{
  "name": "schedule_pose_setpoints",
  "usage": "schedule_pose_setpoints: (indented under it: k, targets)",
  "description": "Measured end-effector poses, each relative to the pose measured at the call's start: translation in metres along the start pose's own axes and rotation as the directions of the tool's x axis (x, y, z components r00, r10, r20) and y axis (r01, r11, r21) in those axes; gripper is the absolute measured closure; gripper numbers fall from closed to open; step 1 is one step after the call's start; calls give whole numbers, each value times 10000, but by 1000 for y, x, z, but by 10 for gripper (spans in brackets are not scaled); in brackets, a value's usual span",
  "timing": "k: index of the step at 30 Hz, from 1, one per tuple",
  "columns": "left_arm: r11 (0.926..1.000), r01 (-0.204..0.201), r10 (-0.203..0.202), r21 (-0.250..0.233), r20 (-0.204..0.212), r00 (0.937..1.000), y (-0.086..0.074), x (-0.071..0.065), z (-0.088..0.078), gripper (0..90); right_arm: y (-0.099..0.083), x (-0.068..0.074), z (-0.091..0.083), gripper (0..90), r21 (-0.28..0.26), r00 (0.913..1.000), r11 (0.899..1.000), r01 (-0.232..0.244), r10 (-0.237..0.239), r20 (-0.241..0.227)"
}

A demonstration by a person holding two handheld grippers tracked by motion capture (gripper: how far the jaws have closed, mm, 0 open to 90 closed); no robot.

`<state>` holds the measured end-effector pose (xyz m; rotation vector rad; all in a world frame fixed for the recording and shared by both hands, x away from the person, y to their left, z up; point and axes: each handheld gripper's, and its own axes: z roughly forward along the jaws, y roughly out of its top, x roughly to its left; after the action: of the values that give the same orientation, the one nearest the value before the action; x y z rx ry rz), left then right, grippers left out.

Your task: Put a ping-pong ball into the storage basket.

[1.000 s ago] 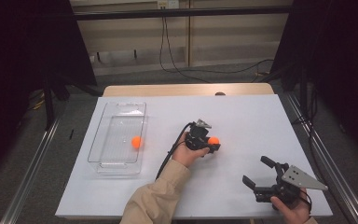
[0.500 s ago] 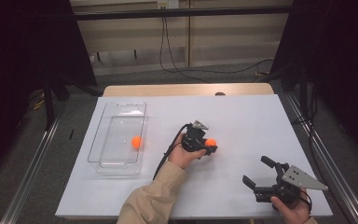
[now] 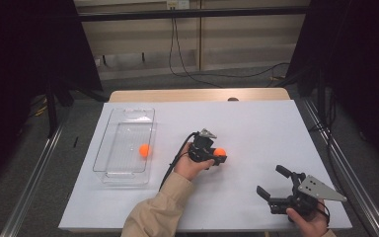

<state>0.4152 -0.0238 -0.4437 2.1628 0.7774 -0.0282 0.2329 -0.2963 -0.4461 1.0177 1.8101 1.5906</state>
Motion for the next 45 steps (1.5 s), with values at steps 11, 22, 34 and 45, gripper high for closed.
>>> schedule_pose_setpoints:
  k: [11, 22, 34, 45]
  targets:
    - [9999, 8, -6, 164, -108, 9999, -2, 3, -3, 509, 0, -1, 0, 18, -12, 10000, 10000, 37, -37, 25]
    - [9995, -126, 129, 282, -94, 9999, -2, -1, -6, 508, 0, 0, -1, 18, -28, 10000, 10000, -7, 7, 30]
    - [9994, -44, 48, 339, -113, 9999, -6, 3, -12, 509, 0, 0, 0, 18, -18, 10000, 10000, 1, -1, 18]
    - [9994, -18, 22, 336, -131, 9999, -7, 4, -20, 508, 1, 0, 0, 17, -23, 10000, 10000, -5, 5, 33]
